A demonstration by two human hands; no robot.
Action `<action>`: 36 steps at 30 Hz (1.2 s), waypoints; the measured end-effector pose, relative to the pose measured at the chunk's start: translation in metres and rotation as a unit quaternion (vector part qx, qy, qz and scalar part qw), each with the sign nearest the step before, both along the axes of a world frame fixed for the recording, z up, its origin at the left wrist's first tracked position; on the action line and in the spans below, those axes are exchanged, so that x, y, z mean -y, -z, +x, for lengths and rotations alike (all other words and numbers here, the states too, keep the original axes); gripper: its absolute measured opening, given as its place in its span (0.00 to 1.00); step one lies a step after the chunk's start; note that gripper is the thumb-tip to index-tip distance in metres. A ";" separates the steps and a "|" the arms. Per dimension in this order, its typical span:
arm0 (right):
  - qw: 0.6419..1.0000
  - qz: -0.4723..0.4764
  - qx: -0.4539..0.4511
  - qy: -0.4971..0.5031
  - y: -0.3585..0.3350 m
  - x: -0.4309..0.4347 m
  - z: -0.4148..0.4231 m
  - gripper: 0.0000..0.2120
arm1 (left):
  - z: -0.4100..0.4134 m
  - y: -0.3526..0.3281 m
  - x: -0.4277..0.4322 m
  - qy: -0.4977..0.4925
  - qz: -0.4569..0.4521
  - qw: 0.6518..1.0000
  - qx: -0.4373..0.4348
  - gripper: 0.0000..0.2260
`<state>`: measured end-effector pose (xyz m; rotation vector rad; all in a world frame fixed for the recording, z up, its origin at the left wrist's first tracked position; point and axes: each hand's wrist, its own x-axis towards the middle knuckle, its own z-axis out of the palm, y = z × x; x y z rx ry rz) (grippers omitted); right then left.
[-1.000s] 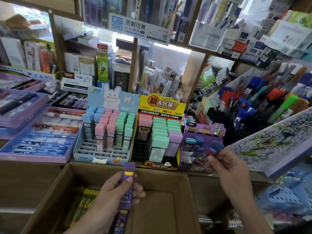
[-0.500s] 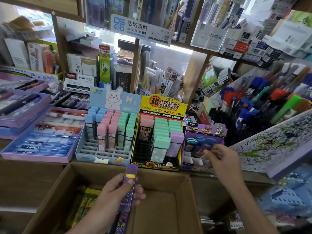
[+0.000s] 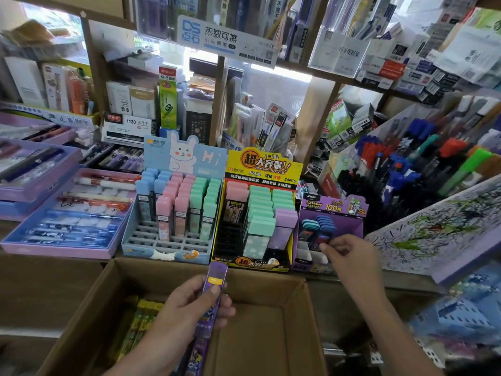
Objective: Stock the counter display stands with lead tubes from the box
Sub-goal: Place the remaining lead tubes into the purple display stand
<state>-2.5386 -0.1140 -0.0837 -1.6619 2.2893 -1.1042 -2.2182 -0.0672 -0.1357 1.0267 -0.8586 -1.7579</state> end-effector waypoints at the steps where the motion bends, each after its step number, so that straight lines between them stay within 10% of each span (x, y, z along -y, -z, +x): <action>1: 1.000 -0.003 0.003 0.000 0.000 -0.001 0.000 0.09 | 0.000 0.000 0.000 0.000 -0.003 1.000 0.001 0.07; 13: 0.990 -0.123 0.069 -0.023 -0.023 -0.040 0.029 0.09 | 0.002 0.007 0.001 -0.011 -0.058 0.996 0.063 0.13; 24: 0.913 0.186 0.271 -0.244 0.015 -0.073 0.136 0.05 | 0.005 0.011 0.001 0.009 -0.136 0.986 0.094 0.18; 36: 0.892 0.110 0.365 -0.245 0.009 -0.072 0.111 0.03 | 0.007 0.010 0.003 0.009 -0.065 0.989 0.133 0.07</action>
